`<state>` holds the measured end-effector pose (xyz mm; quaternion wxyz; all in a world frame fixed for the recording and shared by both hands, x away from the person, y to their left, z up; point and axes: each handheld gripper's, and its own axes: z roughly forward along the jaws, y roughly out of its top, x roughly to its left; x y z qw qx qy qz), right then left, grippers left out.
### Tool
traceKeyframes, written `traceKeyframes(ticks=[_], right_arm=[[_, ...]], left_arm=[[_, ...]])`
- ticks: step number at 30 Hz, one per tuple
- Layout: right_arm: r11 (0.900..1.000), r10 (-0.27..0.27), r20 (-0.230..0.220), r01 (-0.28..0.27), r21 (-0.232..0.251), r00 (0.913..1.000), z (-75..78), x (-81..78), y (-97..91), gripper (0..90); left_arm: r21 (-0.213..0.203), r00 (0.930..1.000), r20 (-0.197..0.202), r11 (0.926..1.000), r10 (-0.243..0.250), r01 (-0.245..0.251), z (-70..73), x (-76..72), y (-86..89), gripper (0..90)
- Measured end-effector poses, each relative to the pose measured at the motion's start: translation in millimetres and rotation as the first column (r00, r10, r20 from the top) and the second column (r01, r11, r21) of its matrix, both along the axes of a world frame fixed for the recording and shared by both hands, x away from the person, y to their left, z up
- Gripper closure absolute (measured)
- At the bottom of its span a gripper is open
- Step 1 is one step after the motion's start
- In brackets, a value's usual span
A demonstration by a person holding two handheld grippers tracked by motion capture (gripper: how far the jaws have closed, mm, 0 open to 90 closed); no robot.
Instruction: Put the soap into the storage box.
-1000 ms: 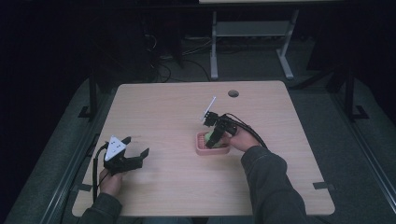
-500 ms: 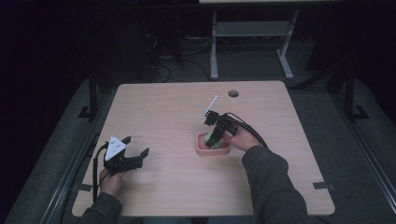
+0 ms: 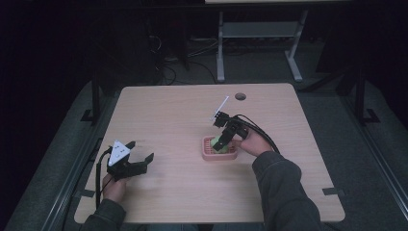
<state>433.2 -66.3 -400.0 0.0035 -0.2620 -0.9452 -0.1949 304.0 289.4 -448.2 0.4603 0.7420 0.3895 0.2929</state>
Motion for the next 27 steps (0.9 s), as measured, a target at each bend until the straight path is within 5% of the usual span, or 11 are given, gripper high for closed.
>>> traceKeyframes(ticks=[27], right_arm=[[0.9975, -0.057, 0.016, 0.056, 0.044, 0.9983, 4.2, -11.9, -36.9, 21.2]], left_arm=[[0.012, 0.9999, -0.010, 0.9999, -0.005, 0.005, -0.8, -0.1, -1.0, 14.2]])
